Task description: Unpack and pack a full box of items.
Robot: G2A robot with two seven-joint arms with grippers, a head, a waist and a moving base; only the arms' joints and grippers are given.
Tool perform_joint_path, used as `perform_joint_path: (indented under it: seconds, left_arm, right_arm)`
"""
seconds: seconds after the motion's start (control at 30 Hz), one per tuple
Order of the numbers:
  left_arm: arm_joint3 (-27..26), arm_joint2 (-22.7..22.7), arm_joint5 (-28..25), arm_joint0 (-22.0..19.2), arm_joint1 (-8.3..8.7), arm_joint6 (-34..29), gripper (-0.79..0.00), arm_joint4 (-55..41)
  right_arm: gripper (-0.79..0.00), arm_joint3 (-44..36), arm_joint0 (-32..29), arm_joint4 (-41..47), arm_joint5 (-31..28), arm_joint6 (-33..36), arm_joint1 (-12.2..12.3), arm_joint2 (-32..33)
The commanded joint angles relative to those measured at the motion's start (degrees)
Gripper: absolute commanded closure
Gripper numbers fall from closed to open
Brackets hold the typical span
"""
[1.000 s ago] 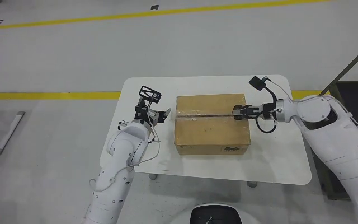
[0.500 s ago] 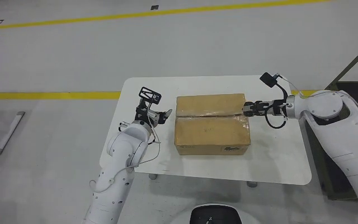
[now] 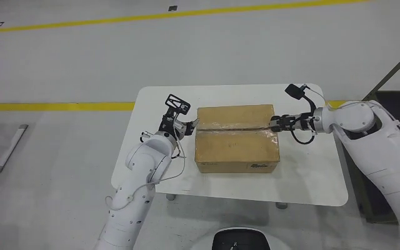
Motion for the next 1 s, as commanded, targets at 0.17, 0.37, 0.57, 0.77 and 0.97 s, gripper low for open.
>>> perform_joint_path:
  seconds: [0.17,0.37,0.57,0.77,0.97]
  left_arm:
    - [0.9,1.2,-0.1,-0.9,-0.47,0.8,0.000,0.5]
    - [1.2,0.5,-0.2,-0.7,-0.53,0.5,-0.025,1.0]
    - [1.0,-0.2,-0.1,-0.3,-0.57,0.5,-0.234,1.4]
    - [1.2,-0.7,-0.2,-0.1,-0.66,0.2,-0.785,1.6]
    - [1.1,-1.2,-0.3,0.0,-0.74,0.2,-0.785,2.0]
  right_arm:
    - [0.000,-1.1,0.7,-4.1,0.6,-1.4,0.2,-1.0]
    - [-0.074,-1.6,0.4,-4.7,1.4,-1.6,0.3,-1.4]
    - [-0.185,-1.4,0.8,-4.8,1.7,-2.1,0.3,-1.4]
    - [-0.215,-1.4,0.8,-4.9,1.9,-2.3,0.5,-1.0]
    - [-0.268,-1.7,0.4,-5.3,2.5,-3.2,1.0,0.3]
